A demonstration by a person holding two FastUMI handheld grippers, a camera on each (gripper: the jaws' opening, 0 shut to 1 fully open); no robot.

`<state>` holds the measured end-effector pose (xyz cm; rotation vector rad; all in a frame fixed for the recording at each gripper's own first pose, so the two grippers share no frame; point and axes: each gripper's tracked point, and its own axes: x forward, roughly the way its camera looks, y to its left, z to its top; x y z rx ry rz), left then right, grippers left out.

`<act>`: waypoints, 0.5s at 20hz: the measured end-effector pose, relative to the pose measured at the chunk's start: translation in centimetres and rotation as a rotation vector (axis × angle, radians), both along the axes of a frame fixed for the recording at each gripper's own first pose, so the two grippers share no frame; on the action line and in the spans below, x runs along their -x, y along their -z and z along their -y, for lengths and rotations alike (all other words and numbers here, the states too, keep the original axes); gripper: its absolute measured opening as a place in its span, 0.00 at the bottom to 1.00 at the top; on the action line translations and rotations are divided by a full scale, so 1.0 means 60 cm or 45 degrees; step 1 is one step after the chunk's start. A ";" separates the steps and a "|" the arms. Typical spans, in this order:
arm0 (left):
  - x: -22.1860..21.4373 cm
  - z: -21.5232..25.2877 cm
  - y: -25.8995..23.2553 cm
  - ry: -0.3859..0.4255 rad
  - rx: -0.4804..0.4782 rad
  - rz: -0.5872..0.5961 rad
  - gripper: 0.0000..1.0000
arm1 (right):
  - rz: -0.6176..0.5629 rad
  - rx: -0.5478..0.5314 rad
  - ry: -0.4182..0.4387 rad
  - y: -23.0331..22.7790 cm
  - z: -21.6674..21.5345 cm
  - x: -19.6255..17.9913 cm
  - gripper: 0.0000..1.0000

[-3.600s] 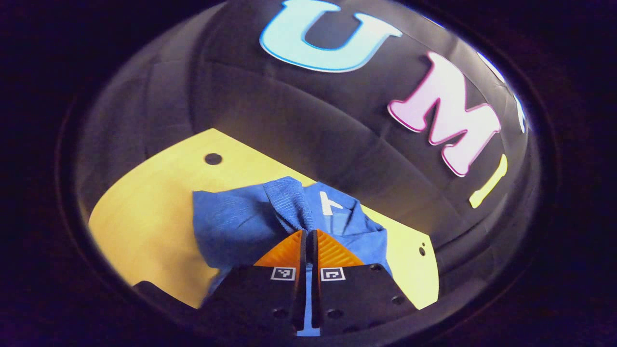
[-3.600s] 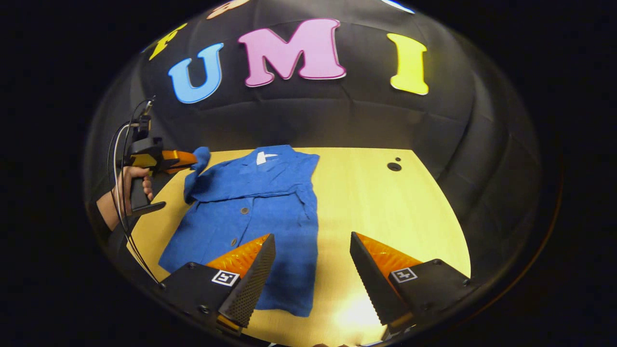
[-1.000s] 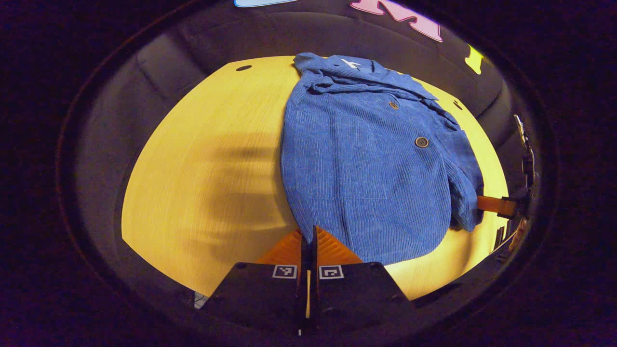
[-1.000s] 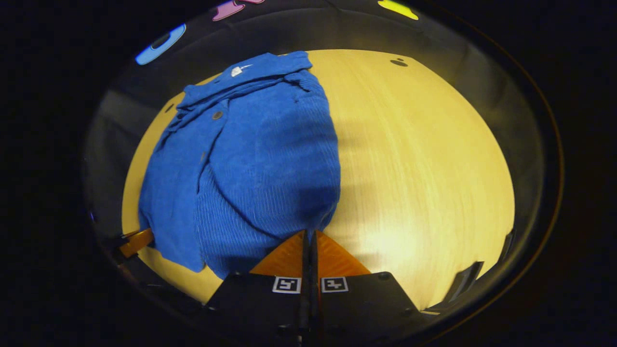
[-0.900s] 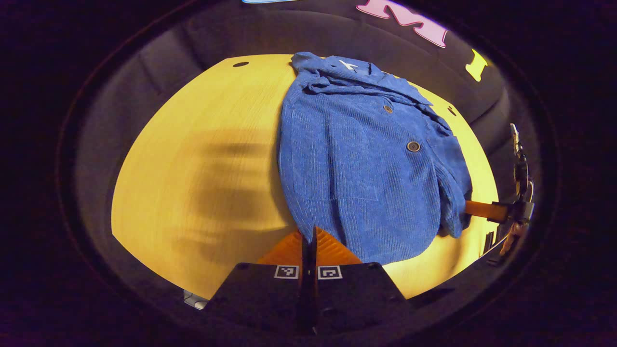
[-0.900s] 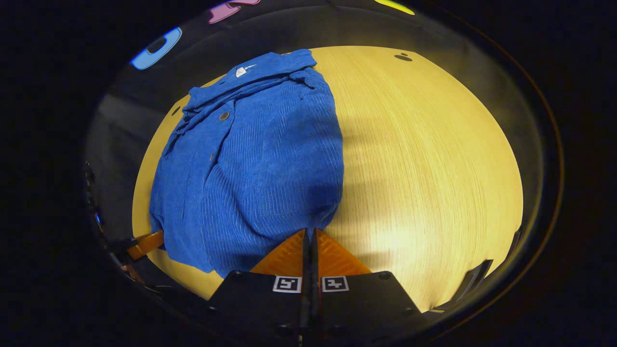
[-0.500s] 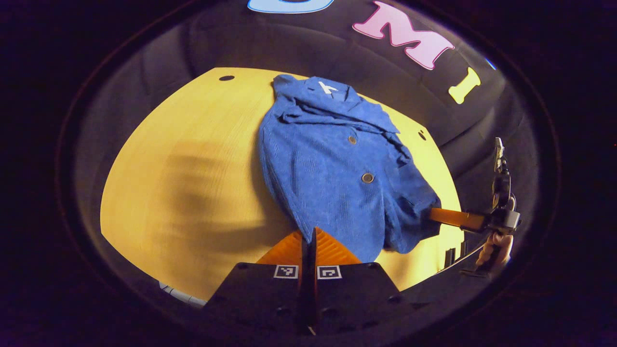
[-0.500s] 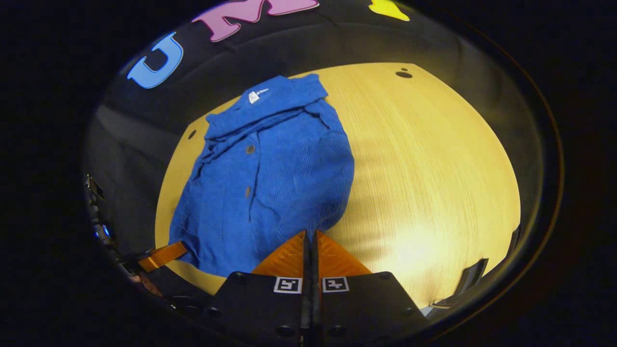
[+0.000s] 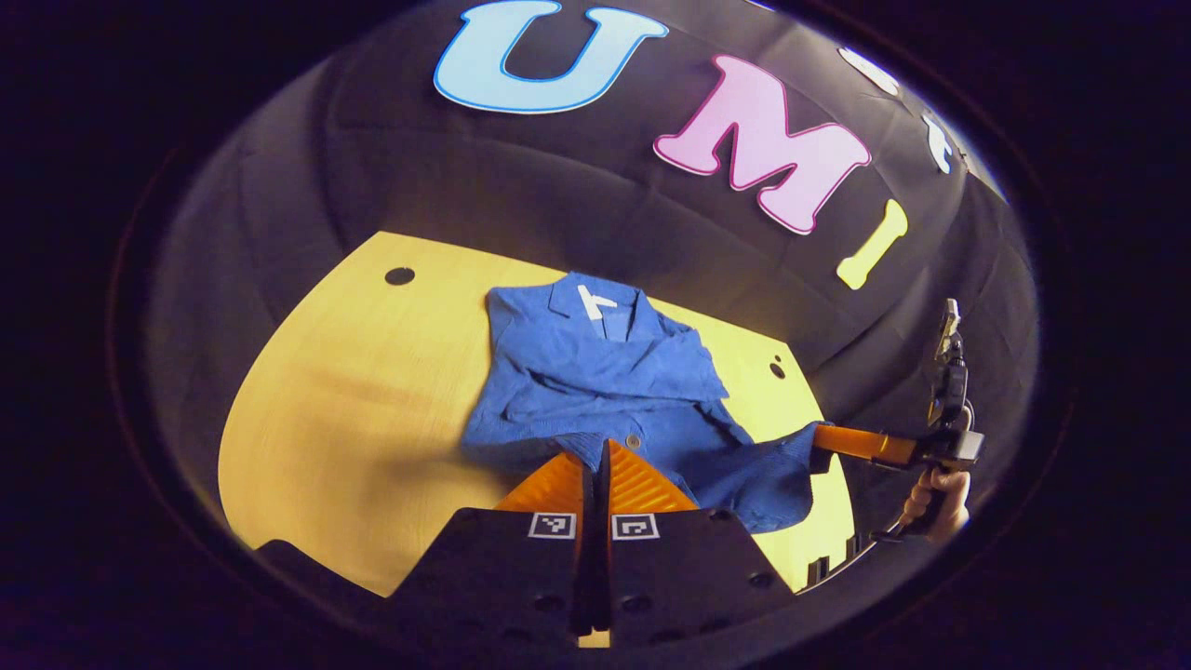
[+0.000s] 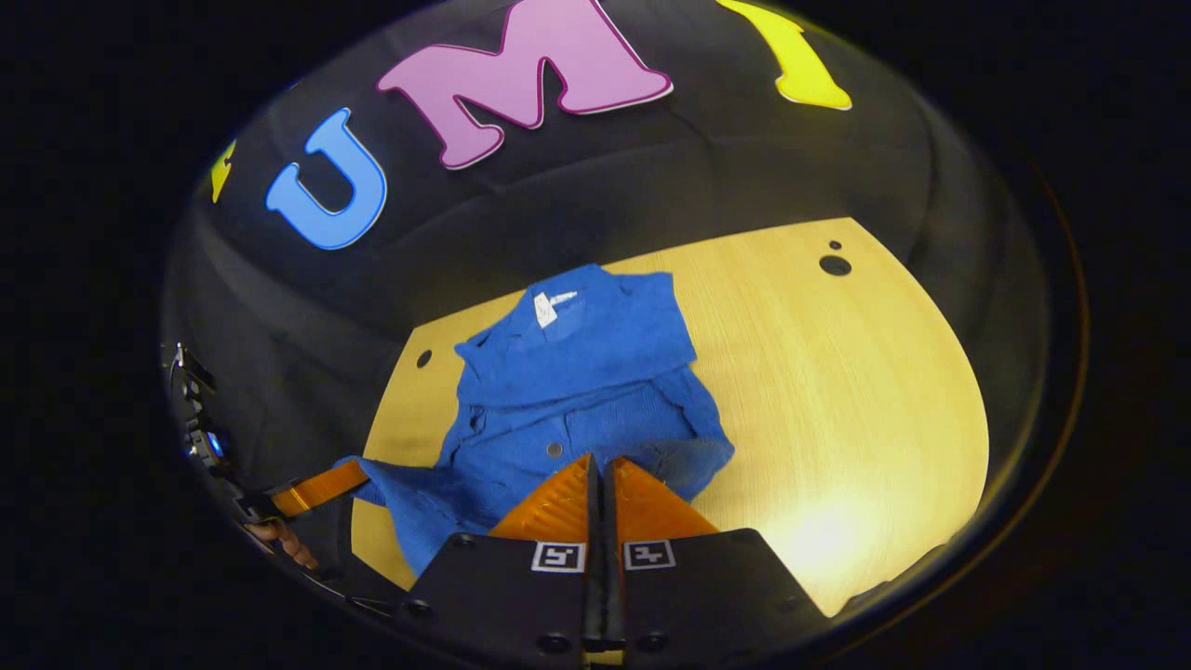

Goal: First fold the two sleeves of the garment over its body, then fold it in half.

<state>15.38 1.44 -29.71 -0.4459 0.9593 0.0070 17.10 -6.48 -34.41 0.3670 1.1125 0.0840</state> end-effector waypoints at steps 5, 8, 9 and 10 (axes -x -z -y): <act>-0.159 -0.057 0.024 -0.061 -0.082 0.146 0.00 | 0.166 -0.002 0.069 0.015 0.004 -0.181 0.01; -0.253 -0.097 0.060 -0.077 -0.143 0.222 0.00 | 0.224 0.009 0.105 0.045 0.014 -0.273 0.01; -0.288 -0.112 0.075 -0.083 -0.167 0.259 0.00 | 0.249 0.018 0.119 0.060 0.018 -0.304 0.01; -0.332 -0.125 0.087 -0.104 -0.167 0.336 0.00 | 0.265 0.023 0.135 0.079 0.024 -0.330 0.01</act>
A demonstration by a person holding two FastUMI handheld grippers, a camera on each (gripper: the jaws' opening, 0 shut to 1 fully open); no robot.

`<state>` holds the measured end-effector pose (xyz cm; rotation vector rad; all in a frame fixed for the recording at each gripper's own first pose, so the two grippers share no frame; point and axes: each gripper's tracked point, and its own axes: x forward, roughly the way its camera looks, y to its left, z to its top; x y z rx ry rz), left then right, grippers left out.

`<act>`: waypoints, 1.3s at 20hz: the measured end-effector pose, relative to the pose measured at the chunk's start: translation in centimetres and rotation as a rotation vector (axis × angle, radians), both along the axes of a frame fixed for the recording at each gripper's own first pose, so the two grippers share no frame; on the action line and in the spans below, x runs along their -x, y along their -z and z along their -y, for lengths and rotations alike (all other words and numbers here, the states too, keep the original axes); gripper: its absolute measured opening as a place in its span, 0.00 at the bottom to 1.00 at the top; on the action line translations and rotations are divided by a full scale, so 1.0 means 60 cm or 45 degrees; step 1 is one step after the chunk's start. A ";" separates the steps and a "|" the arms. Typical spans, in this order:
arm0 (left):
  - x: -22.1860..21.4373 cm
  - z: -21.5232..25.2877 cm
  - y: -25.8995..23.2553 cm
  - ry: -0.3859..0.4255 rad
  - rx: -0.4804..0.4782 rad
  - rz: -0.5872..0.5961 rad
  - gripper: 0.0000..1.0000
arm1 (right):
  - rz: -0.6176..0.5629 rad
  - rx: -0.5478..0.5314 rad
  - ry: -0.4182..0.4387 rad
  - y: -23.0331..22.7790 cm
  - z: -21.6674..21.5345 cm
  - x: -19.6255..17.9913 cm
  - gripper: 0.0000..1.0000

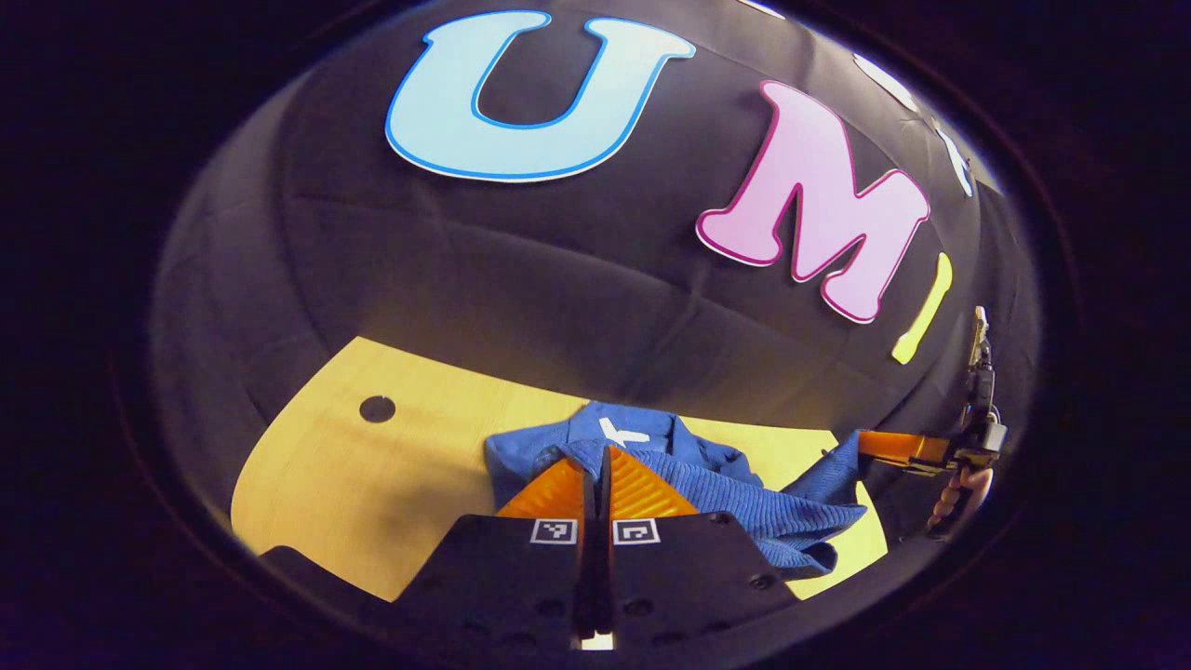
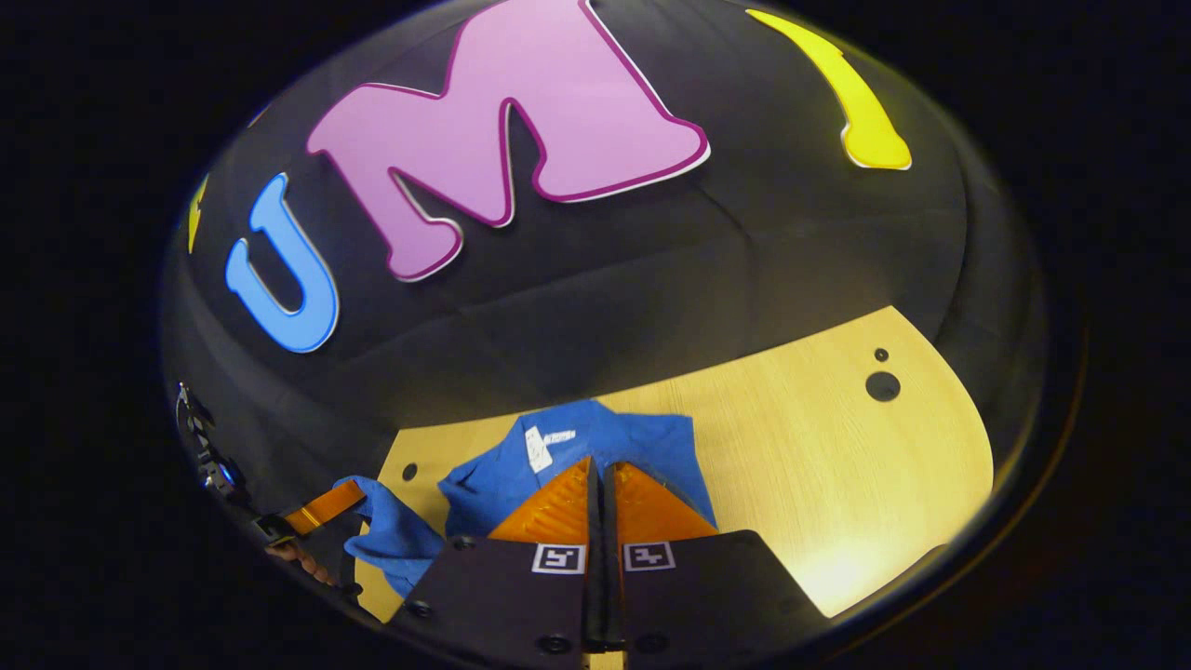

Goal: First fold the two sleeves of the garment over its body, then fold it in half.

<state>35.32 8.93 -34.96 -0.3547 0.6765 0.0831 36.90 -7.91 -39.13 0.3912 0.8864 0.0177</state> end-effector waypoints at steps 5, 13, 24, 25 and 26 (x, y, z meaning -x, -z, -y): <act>-0.131 -0.058 0.129 -0.003 -0.039 0.102 0.00 | 0.078 -0.001 0.153 0.097 0.023 -0.128 0.01; -0.173 -0.048 0.218 0.064 -0.163 0.085 0.14 | -0.009 0.238 0.107 0.272 0.041 -0.134 0.20; 0.020 -0.032 -0.029 -0.164 -0.273 0.269 0.85 | 0.558 0.420 0.194 -0.014 0.097 -0.021 0.98; 0.053 -0.022 -0.063 -0.164 -0.278 0.303 0.85 | 0.599 0.434 0.193 -0.048 0.096 0.008 0.98; 0.089 -0.008 -0.097 -0.164 -0.281 0.345 0.85 | 0.634 0.447 0.184 -0.080 0.096 0.044 0.98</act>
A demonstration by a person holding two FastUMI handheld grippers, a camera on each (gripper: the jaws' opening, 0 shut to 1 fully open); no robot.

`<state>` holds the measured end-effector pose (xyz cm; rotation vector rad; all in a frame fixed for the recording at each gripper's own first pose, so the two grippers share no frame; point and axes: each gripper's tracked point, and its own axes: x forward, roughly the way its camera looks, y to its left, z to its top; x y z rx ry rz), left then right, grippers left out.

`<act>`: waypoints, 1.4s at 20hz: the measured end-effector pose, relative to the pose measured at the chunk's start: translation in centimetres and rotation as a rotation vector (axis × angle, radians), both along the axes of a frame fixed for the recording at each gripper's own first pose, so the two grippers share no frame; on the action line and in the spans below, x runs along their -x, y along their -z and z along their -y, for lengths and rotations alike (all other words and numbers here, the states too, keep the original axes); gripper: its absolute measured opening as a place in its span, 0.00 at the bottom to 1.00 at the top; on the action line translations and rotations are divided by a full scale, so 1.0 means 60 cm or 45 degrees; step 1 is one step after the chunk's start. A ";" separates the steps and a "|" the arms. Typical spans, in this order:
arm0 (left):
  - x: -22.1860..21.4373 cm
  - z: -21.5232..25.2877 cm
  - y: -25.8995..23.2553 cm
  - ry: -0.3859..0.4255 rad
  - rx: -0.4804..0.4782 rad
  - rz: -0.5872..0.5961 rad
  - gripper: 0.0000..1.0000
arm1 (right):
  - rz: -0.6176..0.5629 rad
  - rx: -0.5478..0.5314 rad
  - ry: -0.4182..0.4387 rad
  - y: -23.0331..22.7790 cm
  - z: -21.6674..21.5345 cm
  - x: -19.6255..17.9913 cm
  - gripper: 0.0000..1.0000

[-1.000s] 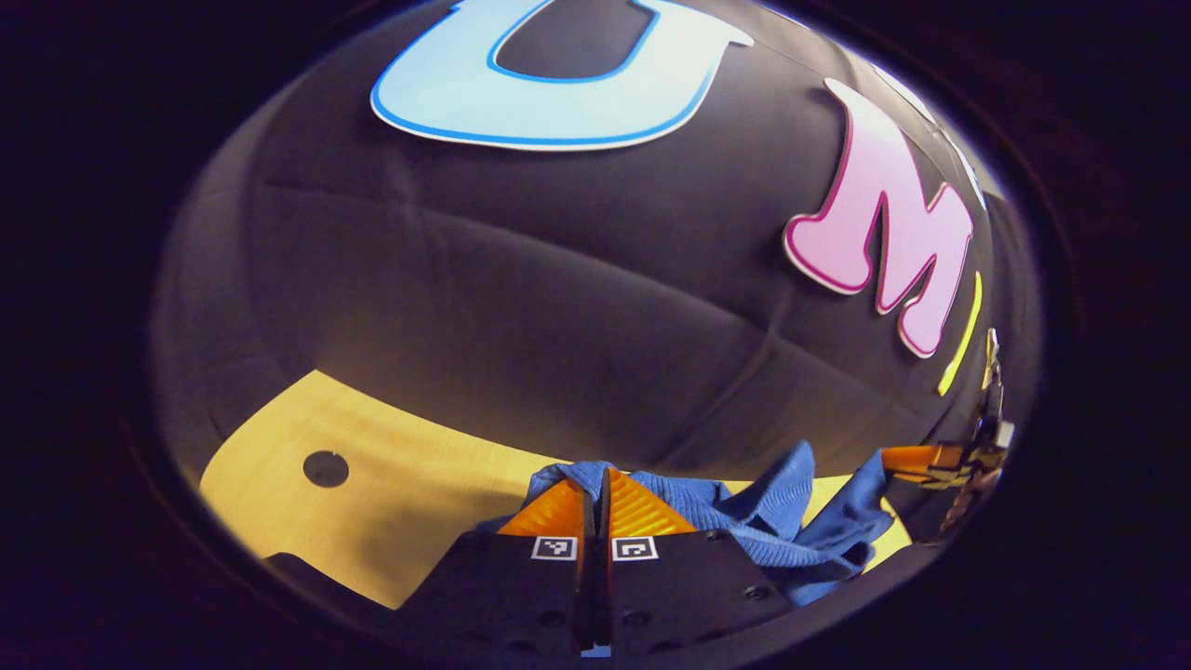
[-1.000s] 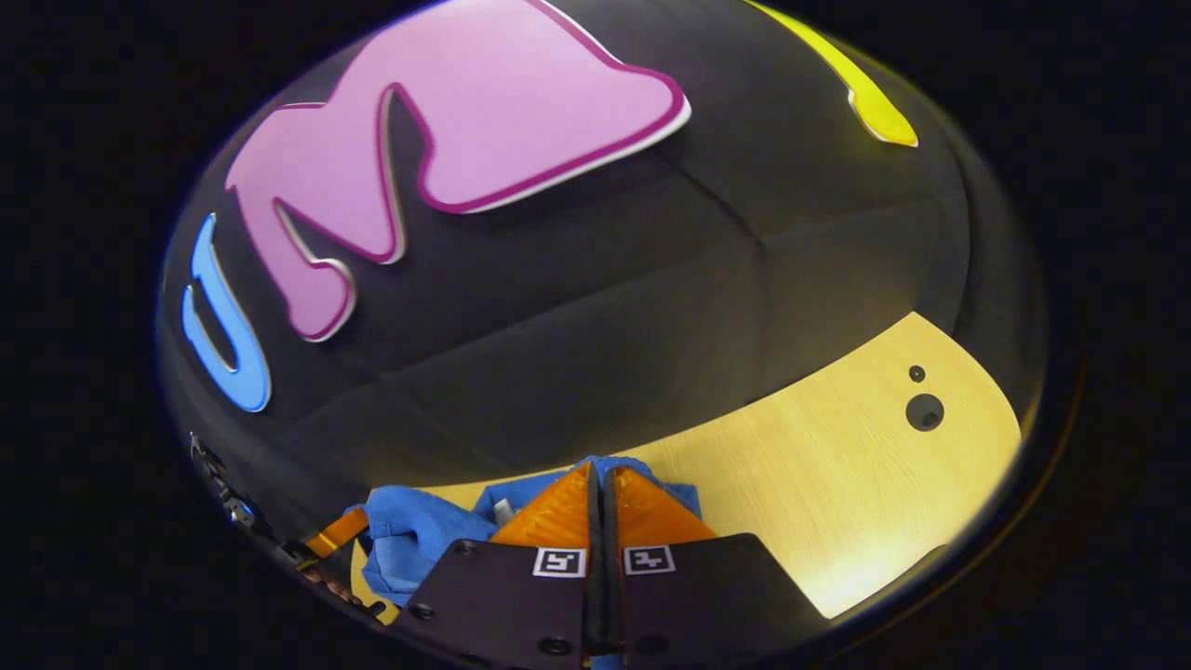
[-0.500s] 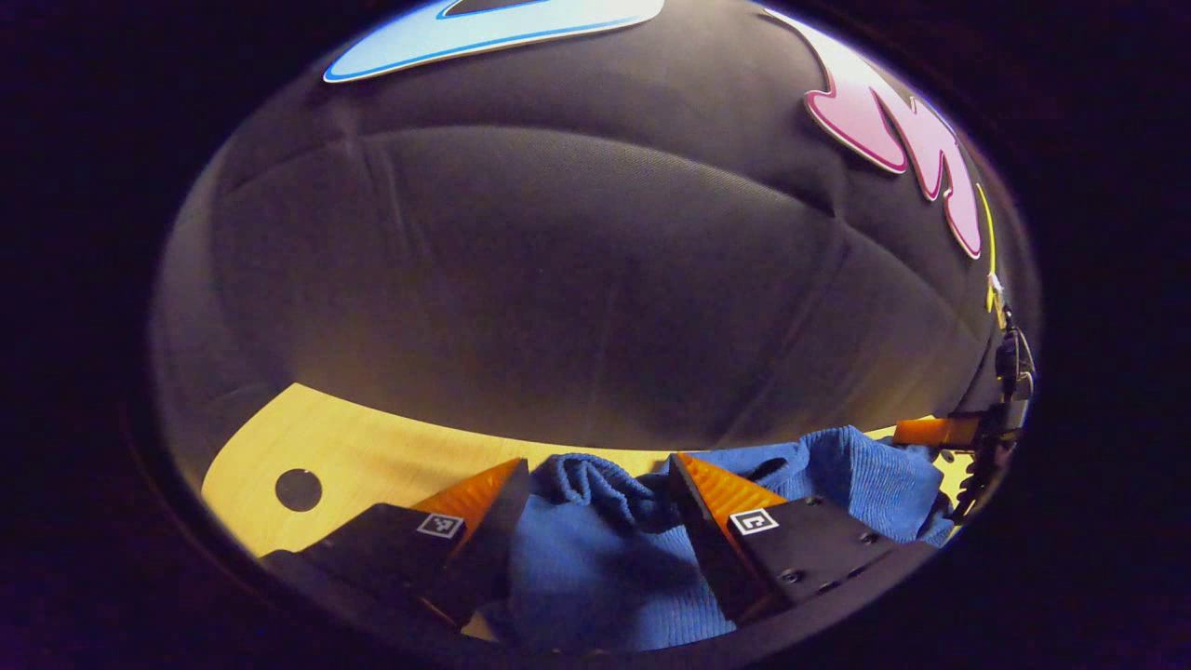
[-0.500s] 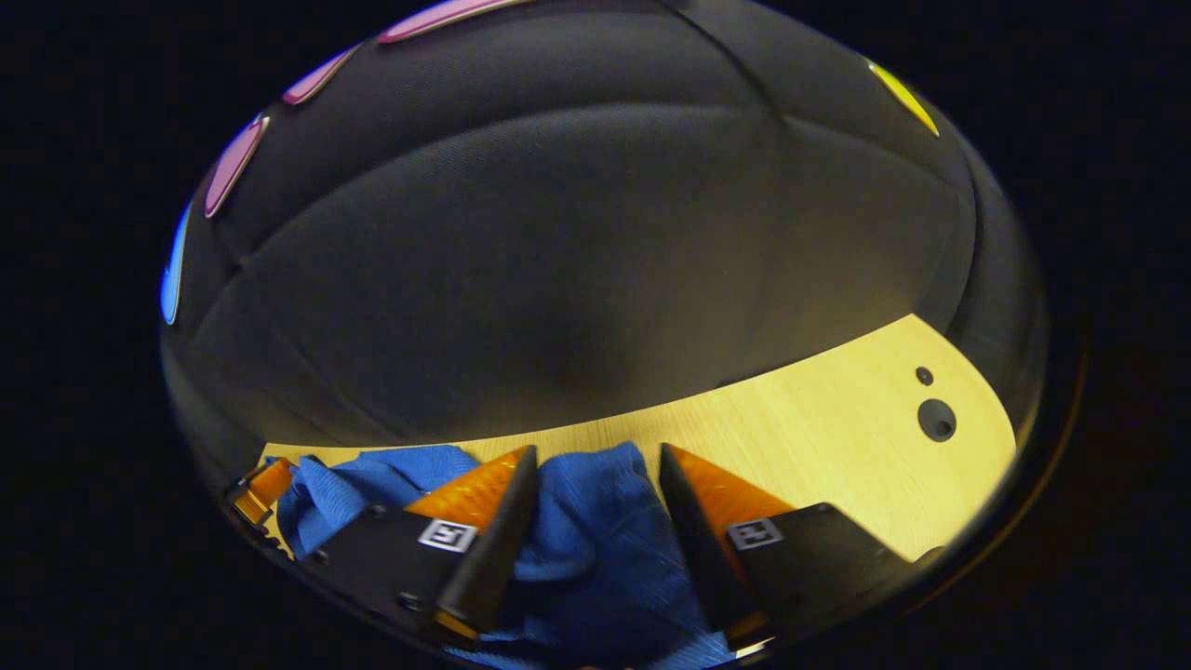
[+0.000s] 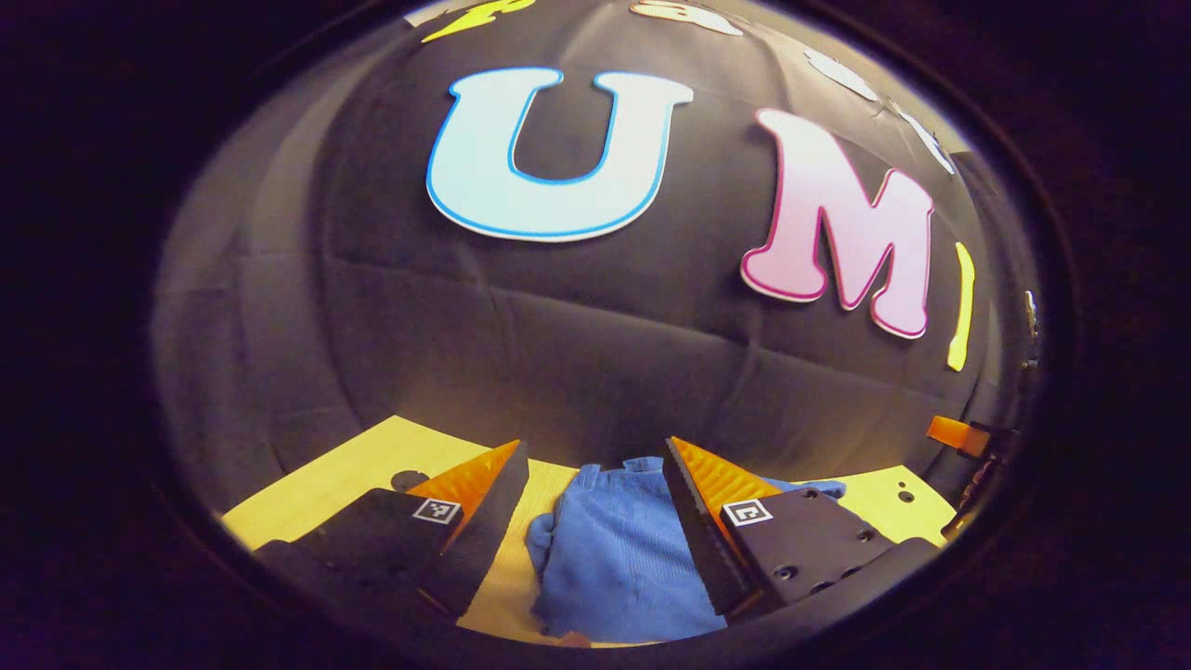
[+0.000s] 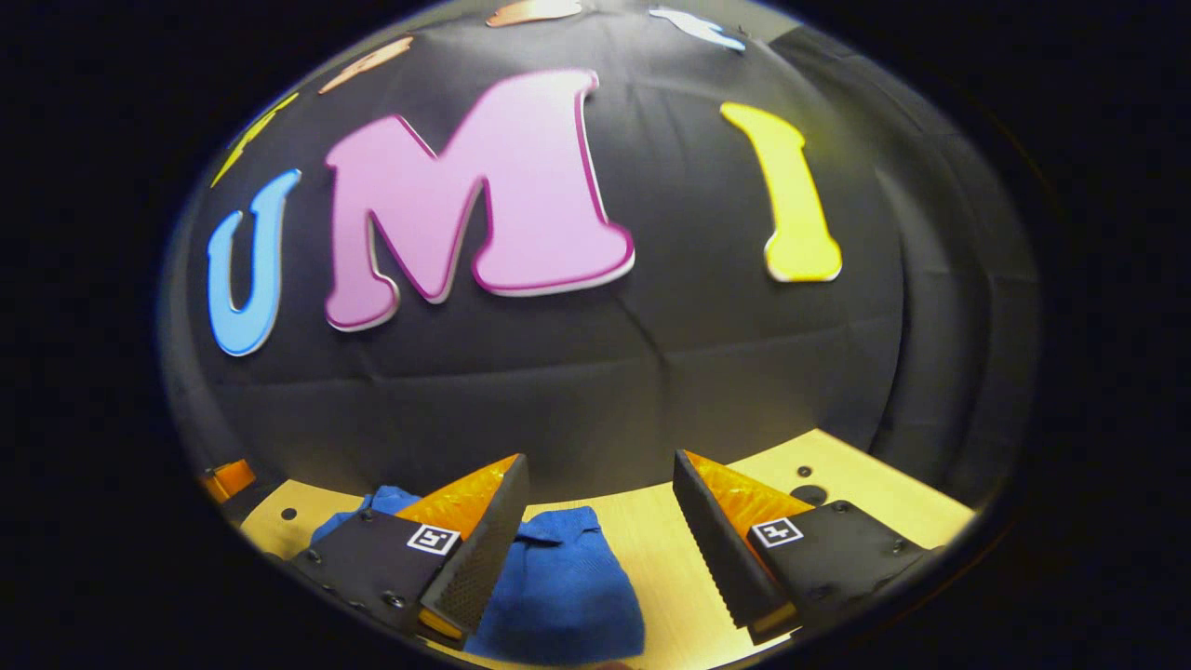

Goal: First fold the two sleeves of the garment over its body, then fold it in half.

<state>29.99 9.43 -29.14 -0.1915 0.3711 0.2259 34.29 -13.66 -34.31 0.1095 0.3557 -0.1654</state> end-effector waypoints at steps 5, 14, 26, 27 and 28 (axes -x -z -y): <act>0.162 0.058 -0.175 0.026 0.003 0.267 0.82 | 0.183 -0.012 -0.047 -0.154 -0.044 0.164 0.97; 0.426 0.094 -0.374 0.019 -0.242 0.371 0.82 | 0.125 0.058 -0.197 -0.277 -0.139 0.443 0.96; 0.558 0.148 -0.442 0.122 -0.202 0.421 0.83 | 0.257 0.095 -0.214 -0.395 -0.199 0.560 0.89; 0.555 0.155 -0.439 0.134 -0.205 0.414 0.83 | 0.259 0.091 -0.216 -0.397 -0.201 0.561 0.89; 0.556 0.160 -0.440 0.135 -0.200 0.411 0.83 | 0.261 0.096 -0.222 -0.398 -0.203 0.563 0.89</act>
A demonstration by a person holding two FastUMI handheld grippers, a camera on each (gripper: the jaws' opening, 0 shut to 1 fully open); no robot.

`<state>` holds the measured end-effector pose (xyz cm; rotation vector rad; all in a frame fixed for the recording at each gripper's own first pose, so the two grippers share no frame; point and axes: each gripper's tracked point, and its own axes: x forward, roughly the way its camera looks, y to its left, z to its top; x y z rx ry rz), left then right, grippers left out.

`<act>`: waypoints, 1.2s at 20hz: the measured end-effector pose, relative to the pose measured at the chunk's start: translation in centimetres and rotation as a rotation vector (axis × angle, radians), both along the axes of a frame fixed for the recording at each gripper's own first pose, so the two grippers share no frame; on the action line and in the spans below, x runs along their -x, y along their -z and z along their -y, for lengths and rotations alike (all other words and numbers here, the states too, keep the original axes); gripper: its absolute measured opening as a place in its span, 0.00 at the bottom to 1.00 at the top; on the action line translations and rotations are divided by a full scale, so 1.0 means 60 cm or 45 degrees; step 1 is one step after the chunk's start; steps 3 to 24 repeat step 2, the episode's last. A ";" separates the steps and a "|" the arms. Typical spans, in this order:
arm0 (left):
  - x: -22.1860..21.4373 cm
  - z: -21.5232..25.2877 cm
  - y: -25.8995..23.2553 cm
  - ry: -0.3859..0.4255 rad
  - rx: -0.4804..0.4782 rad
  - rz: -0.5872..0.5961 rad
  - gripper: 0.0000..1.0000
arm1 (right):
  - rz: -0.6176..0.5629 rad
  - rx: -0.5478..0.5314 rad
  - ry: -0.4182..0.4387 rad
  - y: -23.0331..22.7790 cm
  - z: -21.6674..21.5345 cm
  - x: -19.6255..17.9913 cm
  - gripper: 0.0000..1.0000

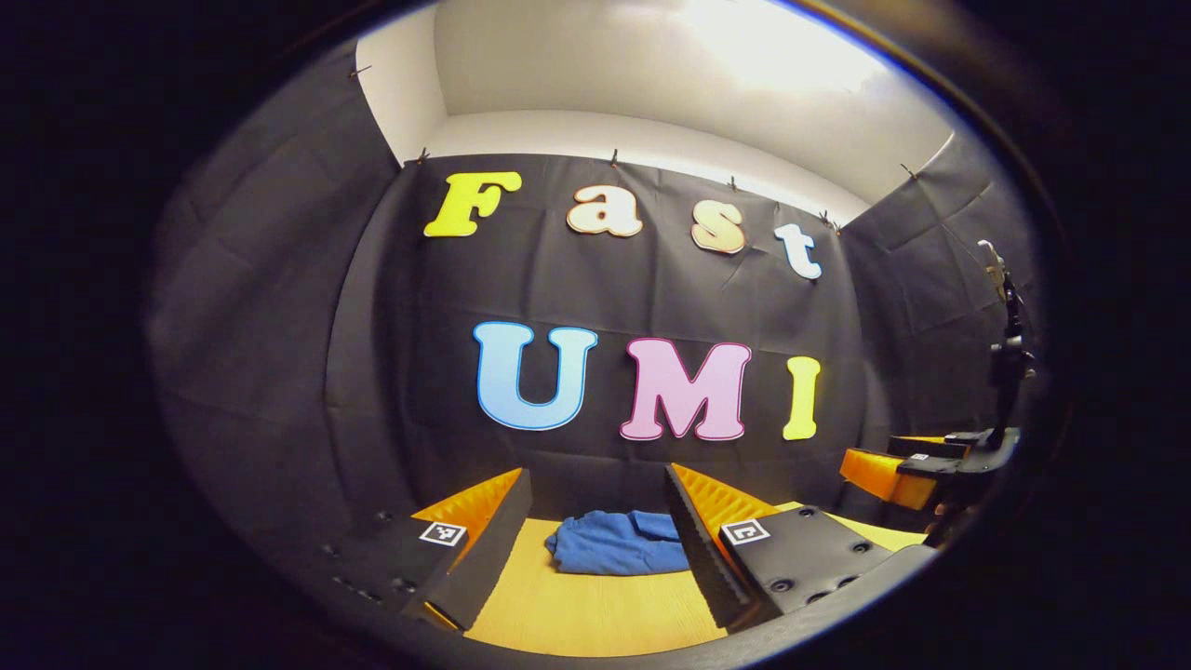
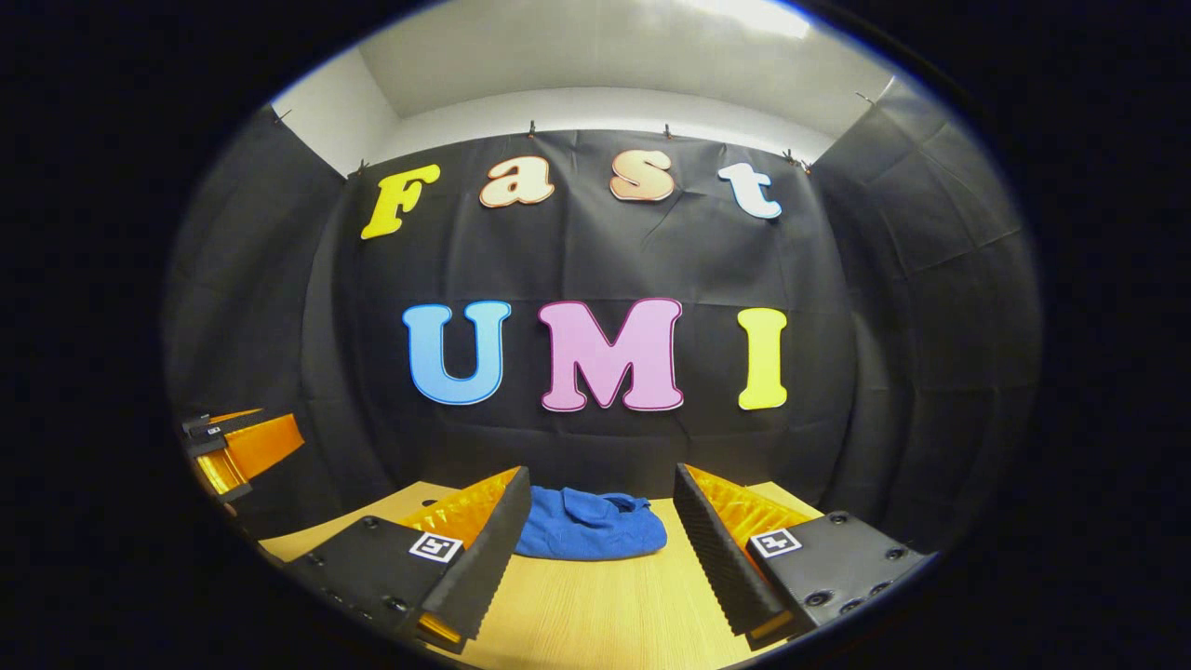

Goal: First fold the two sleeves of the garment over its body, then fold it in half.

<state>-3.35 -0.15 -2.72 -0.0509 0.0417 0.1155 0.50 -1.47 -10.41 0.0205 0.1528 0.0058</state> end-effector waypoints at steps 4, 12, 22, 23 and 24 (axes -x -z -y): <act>-0.004 0.005 -0.010 0.007 -0.006 0.018 0.82 | 0.017 0.037 0.004 -0.007 0.006 0.007 0.89; -0.004 0.005 -0.010 0.007 -0.006 0.018 0.82 | 0.017 0.037 0.004 -0.007 0.006 0.007 0.89; -0.004 0.005 -0.010 0.007 -0.006 0.018 0.82 | 0.017 0.037 0.004 -0.007 0.006 0.007 0.89; -0.004 0.005 -0.010 0.007 -0.006 0.018 0.82 | 0.017 0.037 0.004 -0.007 0.006 0.007 0.89; -0.004 0.005 -0.010 0.007 -0.006 0.018 0.82 | 0.017 0.037 0.004 -0.007 0.006 0.007 0.89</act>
